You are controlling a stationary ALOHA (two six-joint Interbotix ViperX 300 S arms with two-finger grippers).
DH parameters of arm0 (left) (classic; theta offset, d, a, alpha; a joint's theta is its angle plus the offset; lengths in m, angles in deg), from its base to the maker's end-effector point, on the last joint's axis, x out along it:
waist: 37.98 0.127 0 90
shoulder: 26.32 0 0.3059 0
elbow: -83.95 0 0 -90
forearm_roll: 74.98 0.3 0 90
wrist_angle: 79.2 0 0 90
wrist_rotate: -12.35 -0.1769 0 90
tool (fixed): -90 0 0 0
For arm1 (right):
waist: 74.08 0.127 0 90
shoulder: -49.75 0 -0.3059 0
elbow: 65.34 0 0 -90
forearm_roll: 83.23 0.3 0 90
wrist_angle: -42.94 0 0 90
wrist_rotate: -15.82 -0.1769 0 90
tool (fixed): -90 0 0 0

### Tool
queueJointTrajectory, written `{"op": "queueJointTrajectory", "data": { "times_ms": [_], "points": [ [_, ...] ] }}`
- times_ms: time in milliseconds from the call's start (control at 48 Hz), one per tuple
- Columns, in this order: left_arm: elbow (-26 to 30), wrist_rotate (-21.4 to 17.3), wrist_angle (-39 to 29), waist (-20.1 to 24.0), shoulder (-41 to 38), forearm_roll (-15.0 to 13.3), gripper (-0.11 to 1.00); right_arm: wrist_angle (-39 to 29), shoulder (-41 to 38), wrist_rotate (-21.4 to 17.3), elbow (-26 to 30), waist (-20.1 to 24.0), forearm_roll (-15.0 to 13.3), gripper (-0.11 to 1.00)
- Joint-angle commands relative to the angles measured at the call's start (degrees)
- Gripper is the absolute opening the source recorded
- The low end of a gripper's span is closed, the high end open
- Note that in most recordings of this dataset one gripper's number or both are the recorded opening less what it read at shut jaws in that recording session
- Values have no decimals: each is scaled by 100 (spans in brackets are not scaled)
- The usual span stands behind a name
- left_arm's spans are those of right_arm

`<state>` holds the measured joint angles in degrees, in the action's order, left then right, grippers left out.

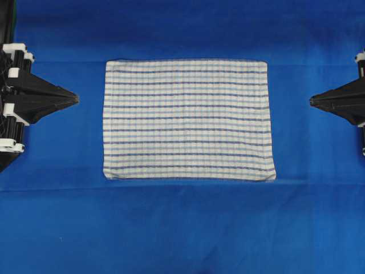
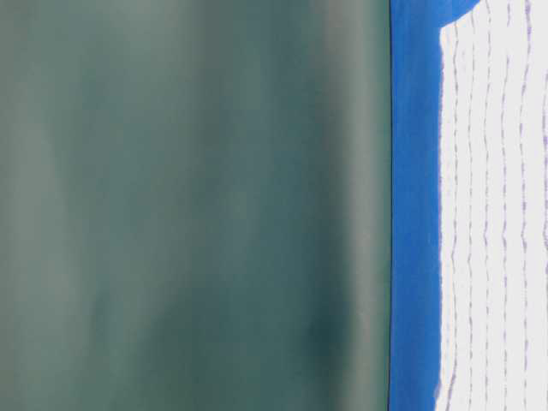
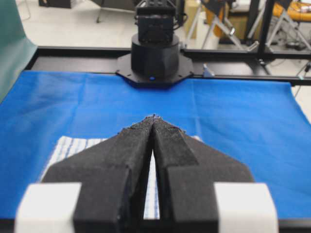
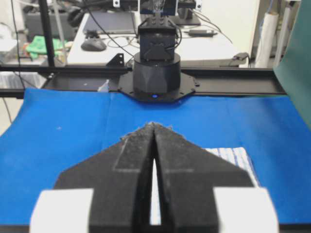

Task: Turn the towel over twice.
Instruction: 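Move both grippers to the towel's far corners and pinch them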

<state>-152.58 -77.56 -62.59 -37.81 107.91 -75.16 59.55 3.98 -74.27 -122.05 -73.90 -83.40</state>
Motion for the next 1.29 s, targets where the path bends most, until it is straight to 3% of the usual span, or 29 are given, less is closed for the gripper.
{"op": "queueJointTrajectory", "data": {
  "times_ms": [0, 208, 604, 667, 875, 959, 1271],
  "points": [
    [123, 18, -18, 9, -44, -132, 0, 35, -62, -62, 193, -79, 44, 0],
    [88, 26, -62, 246, -149, -132, 0, -404, -352, -211, 299, -563, 123, 0],
    [-308, 62, 334, 1345, -1011, -185, 3, -677, -1538, -545, 299, -1696, 123, 1],
    [-404, 70, 536, 1573, -1266, -229, 13, -756, -1828, -554, 343, -1863, 123, 6],
    [-571, 202, 1116, 2145, -2215, -272, 73, -800, -2979, -545, 615, -2399, 105, 63],
    [-580, 202, 1301, 2329, -2742, -281, 90, -800, -3437, -536, 712, -2549, 79, 65],
    [-422, 202, 2303, 2786, -4649, -229, 89, -589, -5001, -492, 1107, -2874, 0, 62]
  ]
}}
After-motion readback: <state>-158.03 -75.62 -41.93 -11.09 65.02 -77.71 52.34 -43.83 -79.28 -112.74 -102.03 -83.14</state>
